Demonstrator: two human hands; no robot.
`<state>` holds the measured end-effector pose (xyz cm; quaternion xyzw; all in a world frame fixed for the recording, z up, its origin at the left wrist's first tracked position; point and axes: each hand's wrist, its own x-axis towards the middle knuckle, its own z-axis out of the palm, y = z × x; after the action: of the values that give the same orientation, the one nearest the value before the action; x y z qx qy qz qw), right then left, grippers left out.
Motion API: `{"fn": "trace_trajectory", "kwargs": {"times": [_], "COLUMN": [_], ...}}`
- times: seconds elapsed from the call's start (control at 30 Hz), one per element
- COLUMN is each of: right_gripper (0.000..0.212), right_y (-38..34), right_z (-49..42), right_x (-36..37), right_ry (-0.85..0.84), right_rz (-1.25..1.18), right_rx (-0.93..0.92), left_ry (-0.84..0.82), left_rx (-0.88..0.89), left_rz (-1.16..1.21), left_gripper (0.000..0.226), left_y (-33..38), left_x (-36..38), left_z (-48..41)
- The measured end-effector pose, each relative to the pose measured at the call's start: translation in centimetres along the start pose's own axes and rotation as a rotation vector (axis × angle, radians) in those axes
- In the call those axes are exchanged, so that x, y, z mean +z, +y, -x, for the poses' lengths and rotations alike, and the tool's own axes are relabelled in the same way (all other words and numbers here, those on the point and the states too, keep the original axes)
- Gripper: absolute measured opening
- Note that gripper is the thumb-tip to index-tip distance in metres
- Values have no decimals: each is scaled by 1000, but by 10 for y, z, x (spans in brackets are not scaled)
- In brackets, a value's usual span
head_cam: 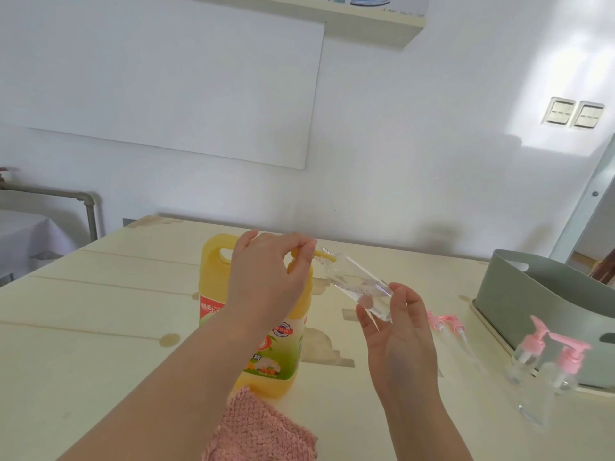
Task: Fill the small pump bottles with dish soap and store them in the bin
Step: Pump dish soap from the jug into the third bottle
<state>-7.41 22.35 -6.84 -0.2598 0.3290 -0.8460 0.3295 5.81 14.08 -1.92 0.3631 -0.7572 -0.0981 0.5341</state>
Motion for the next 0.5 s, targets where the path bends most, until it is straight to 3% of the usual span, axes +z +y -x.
{"fn": "trace_trajectory", "kwargs": {"times": [0.13, 0.27, 0.5], "right_gripper": [5, 25, 29], "right_y": [-7, -11, -5], "right_z": [-1, -1, -2], "right_x": [4, 6, 4], "right_ry": [-36, -78, -98], "right_rz": [-6, -68, -99], "right_rx": [-8, -9, -8], "left_ry": [-26, -41, 71], "left_rx": [-38, -36, 24], "left_rz": [54, 65, 112], "left_gripper": [21, 21, 29], "left_y": [11, 14, 9], "left_x": [-9, -9, -1], "left_z": [-7, -8, 1]}}
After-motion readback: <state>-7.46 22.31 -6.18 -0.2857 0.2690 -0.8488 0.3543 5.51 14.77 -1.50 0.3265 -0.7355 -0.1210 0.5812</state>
